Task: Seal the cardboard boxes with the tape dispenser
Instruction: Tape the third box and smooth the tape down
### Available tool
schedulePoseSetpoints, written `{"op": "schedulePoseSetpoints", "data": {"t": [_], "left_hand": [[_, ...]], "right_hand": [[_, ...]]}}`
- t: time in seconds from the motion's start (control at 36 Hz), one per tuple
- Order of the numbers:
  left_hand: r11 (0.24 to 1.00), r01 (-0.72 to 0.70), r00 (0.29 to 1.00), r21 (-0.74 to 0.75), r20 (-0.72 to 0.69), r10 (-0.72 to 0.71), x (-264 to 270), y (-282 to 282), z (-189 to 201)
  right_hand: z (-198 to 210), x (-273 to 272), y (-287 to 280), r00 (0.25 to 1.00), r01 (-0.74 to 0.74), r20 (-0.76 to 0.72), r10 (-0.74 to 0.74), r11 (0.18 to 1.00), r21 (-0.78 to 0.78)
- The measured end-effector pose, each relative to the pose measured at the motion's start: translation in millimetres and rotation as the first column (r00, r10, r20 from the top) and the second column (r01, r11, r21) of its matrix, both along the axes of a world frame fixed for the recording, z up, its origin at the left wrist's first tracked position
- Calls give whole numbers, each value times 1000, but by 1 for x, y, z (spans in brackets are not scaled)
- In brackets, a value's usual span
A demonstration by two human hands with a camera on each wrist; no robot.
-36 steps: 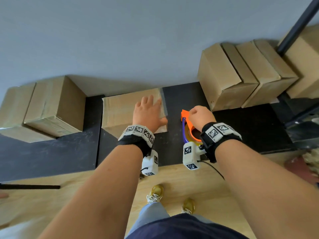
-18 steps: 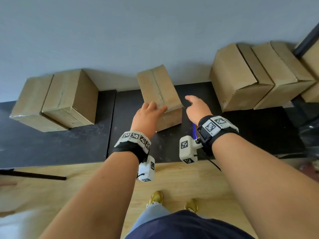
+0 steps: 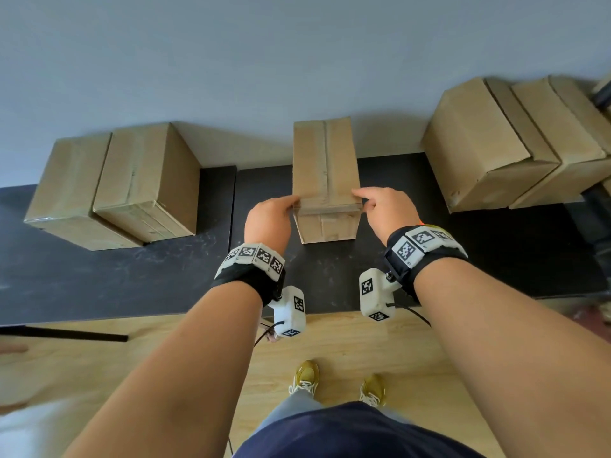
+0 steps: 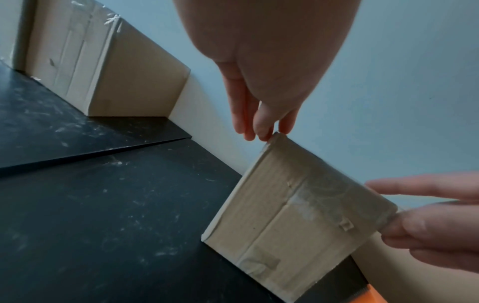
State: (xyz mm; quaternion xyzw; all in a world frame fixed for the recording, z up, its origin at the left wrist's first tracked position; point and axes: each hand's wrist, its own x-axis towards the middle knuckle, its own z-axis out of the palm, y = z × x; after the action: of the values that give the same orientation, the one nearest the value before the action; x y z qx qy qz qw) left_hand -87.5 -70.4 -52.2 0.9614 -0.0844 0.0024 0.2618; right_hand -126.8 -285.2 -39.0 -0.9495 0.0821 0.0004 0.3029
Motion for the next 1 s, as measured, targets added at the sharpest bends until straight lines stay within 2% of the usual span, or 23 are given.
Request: {"op": "schedulePoseSetpoints", "data": {"t": [0.08, 0.28, 0.78, 1.0], "left_hand": [[999, 32, 999, 7, 3, -32, 4, -1, 1], [998, 62, 998, -11, 13, -62, 9, -1, -2], [991, 128, 990, 36, 48, -129, 15, -2, -9], [982, 137, 988, 129, 56, -145, 13, -9, -6]], "right_hand": [[-4, 2, 1, 1000, 3, 18, -2, 997, -75], [-3, 6, 3, 1000, -7, 16, 10, 992, -129], [-8, 2, 12, 999, 38, 31, -34, 992, -120], [-4, 4, 9, 999, 51, -12, -51, 998, -40]]}}
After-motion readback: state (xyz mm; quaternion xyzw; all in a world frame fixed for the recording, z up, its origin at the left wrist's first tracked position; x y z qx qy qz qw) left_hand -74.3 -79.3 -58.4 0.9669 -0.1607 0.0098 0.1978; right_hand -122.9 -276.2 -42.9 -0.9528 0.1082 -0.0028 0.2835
